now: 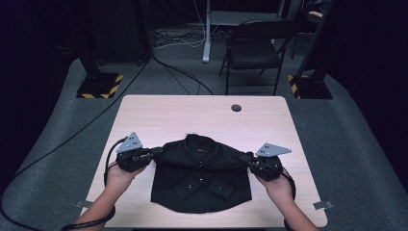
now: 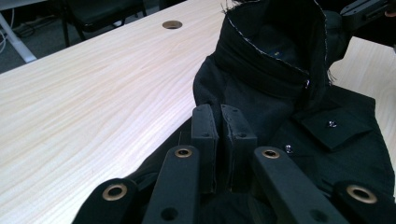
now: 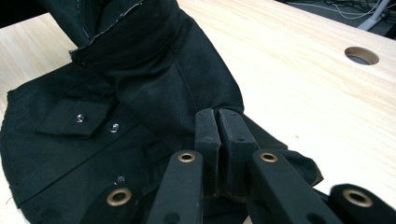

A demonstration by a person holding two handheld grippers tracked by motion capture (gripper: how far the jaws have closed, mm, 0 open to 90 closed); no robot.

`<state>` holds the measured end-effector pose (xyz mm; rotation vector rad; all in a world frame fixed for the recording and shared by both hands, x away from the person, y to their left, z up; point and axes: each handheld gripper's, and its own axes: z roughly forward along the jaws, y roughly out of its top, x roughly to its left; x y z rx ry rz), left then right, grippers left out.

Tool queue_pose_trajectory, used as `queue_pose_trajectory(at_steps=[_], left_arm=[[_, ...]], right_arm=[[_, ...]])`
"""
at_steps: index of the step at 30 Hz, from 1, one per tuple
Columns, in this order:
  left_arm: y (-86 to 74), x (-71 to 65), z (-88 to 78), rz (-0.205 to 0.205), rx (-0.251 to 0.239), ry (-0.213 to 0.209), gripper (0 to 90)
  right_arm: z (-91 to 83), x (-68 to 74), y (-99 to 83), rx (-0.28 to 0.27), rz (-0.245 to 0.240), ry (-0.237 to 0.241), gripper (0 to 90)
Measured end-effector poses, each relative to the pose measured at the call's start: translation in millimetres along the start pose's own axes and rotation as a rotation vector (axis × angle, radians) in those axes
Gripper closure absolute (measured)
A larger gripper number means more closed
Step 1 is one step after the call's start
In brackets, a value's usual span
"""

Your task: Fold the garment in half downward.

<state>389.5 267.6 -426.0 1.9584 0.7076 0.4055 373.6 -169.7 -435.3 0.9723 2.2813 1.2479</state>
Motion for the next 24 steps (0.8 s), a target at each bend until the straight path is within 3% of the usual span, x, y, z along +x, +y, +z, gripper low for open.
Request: queue_pose_trajectory(at_steps=[24], left_arm=[[-16.8, -8.6, 1.0, -0.008, 0.026, -0.026, 84.1]], right_arm=[[-0.5, 7.4, -18.7, 0.033, 0.001, 0.012, 87.2]])
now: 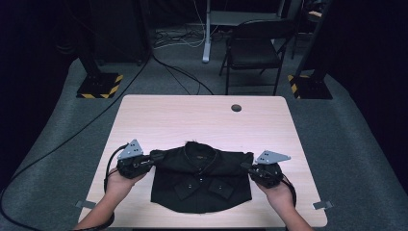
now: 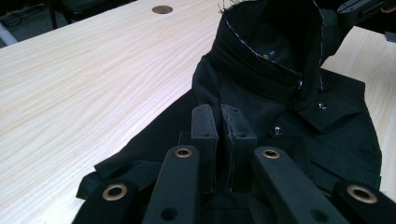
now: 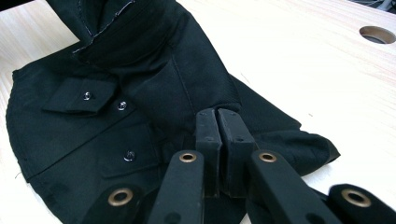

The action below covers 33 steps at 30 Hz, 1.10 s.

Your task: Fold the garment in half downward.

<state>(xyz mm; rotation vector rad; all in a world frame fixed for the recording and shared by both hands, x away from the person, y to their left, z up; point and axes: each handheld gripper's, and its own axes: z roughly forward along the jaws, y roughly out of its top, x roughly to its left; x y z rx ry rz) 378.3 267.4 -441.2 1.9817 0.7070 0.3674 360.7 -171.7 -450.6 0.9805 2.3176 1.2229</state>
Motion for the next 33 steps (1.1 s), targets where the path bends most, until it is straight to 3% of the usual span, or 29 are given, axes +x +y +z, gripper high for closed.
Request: queue_pose_trajectory(at_steps=[23, 33], left_arm=[[-27.4, -11.0, 7.1, -0.028, 0.049, -0.048, 82.9], [-44.1, -14.8, 10.5, -0.054, 0.079, -0.067, 80.7]], right_arm=[[2.2, 5.6, -18.0, 0.043, 0.002, 0.011, 87.0], [1.8, 4.6, -28.0, 0.052, 0.032, 0.012, 84.6]])
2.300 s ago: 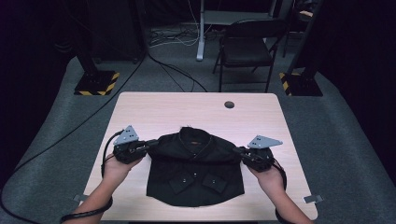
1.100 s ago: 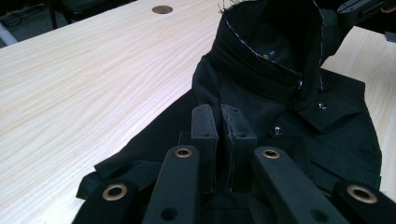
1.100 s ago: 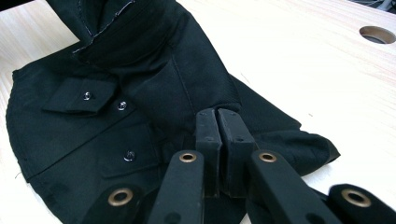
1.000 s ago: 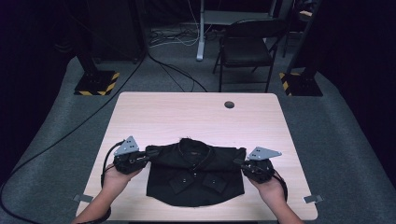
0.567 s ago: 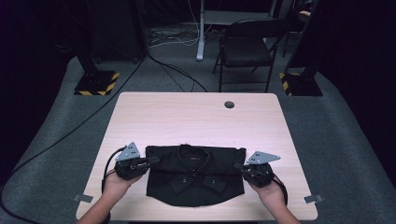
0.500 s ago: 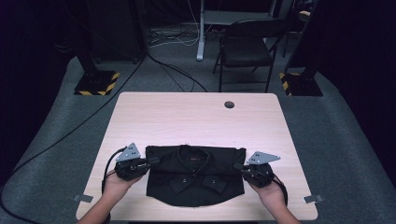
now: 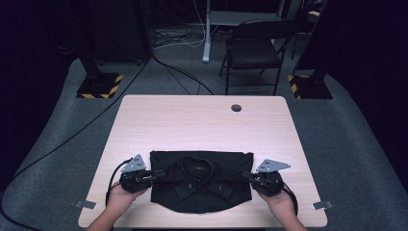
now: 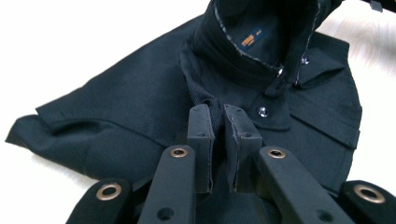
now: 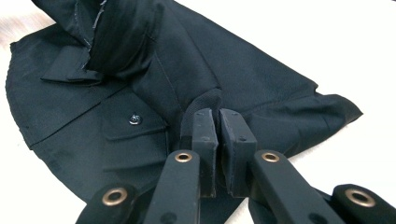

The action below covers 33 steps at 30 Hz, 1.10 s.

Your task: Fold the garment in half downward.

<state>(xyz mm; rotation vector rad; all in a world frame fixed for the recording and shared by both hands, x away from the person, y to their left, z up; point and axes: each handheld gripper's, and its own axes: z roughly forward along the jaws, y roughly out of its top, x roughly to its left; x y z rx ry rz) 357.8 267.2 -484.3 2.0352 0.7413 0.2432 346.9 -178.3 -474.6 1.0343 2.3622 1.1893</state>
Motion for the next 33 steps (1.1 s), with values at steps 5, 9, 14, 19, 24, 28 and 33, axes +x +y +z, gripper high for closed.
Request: queue_pose_trajectory(at_steps=[5, 9, 14, 19, 24, 28, 33], left_arm=[[-5.6, 0.0, -1.2, -0.009, 0.018, -0.007, 78.2], [-10.8, -0.8, -2.3, -0.011, 0.033, -0.006, 77.9], [-14.2, -2.0, -3.5, -0.020, 0.040, -0.005, 77.9], [-17.2, -6.5, -7.2, -0.017, 0.046, -0.008, 76.1], [-18.4, -11.5, -14.4, -0.014, 0.040, 0.000, 58.0], [-19.2, -13.4, -18.5, -0.027, 0.025, 0.025, 42.6], [-18.1, -11.1, -12.8, -0.046, 0.025, 0.031, 31.8]], right_arm=[[-0.3, -0.1, -4.2, 0.003, 0.011, 0.002, 84.0], [-0.8, 1.3, -7.4, 0.006, 0.015, 0.004, 83.5], [-1.8, 3.4, -11.1, 0.007, 0.022, 0.006, 82.8], [-6.3, 7.2, -16.5, 0.008, 0.029, 0.004, 80.0], [-14.7, 10.7, -21.3, 0.014, 0.031, 0.007, 70.9], [-20.4, 13.8, -23.4, 0.010, 0.032, 0.022, 58.6], [-11.4, 17.4, -22.3, 0.014, 0.033, 0.044, 46.6]])
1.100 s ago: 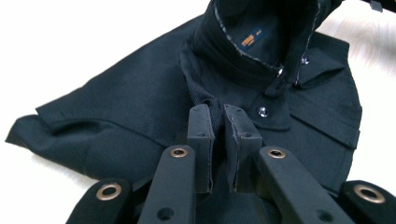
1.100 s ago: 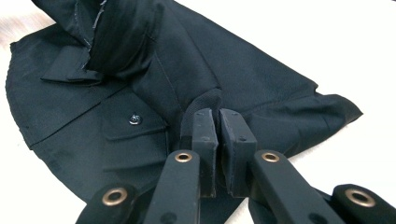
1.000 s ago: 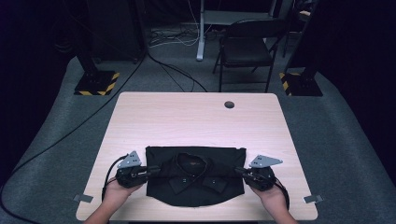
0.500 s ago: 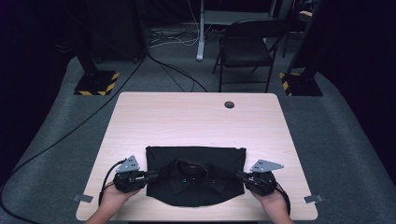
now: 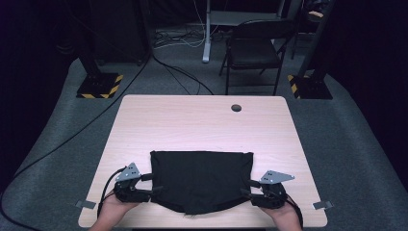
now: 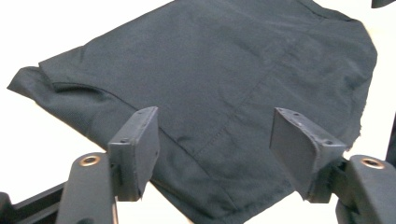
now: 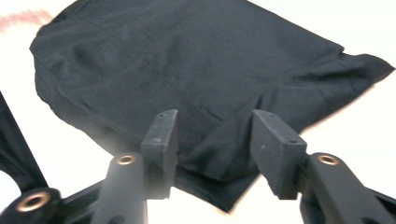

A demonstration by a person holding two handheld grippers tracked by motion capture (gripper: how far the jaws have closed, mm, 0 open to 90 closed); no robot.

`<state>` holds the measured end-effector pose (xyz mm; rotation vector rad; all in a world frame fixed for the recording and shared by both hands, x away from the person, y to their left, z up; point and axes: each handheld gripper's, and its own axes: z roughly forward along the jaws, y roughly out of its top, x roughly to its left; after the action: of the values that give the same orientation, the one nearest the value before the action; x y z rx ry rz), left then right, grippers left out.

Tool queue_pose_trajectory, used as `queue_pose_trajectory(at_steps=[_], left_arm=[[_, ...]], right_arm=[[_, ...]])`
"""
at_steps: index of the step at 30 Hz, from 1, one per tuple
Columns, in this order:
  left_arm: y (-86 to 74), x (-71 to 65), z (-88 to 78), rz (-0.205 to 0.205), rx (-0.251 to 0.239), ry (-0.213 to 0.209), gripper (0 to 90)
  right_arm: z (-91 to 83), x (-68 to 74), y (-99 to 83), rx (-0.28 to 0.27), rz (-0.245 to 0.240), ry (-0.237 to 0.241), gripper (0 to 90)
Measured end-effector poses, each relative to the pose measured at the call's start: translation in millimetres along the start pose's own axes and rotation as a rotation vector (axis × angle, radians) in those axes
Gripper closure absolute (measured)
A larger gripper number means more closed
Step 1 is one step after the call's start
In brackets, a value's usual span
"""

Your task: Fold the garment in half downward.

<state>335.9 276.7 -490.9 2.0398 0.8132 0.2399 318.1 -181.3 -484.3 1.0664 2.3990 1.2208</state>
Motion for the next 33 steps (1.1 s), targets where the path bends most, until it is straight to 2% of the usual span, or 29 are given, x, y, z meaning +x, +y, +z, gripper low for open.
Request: queue_pose_trajectory(at_steps=[7, 9, 14, 20, 24, 27, 33], left_arm=[[7.7, 0.6, 21.0, 0.004, 0.028, 0.006, 25.9], [10.9, -1.2, 30.7, 0.017, 0.040, 0.003, 24.9], [14.3, -3.0, 42.1, 0.024, 0.061, 0.002, 24.7], [18.5, -5.9, 53.4, 0.038, 0.080, -0.006, 24.8], [19.3, -7.5, 61.2, 0.035, 0.087, -0.022, 24.8], [20.5, -9.6, 66.1, 0.048, 0.090, -0.029, 24.9], [15.5, -9.5, 74.5, 0.049, 0.108, -0.042, 24.8]], right_arm=[[16.9, 4.0, 8.3, 0.008, -0.018, 0.022, 38.6], [25.1, 7.0, 11.5, 0.013, -0.031, 0.033, 37.7], [35.1, 13.6, 17.2, 0.014, -0.049, 0.052, 37.3], [44.6, 17.3, 25.7, 0.024, -0.063, 0.063, 35.8], [59.7, 20.3, 29.5, 0.061, -0.070, 0.085, 35.8], [70.8, 24.1, 29.5, 0.081, -0.084, 0.089, 34.7], [79.1, 24.7, 25.8, 0.074, -0.070, 0.090, 32.1]])
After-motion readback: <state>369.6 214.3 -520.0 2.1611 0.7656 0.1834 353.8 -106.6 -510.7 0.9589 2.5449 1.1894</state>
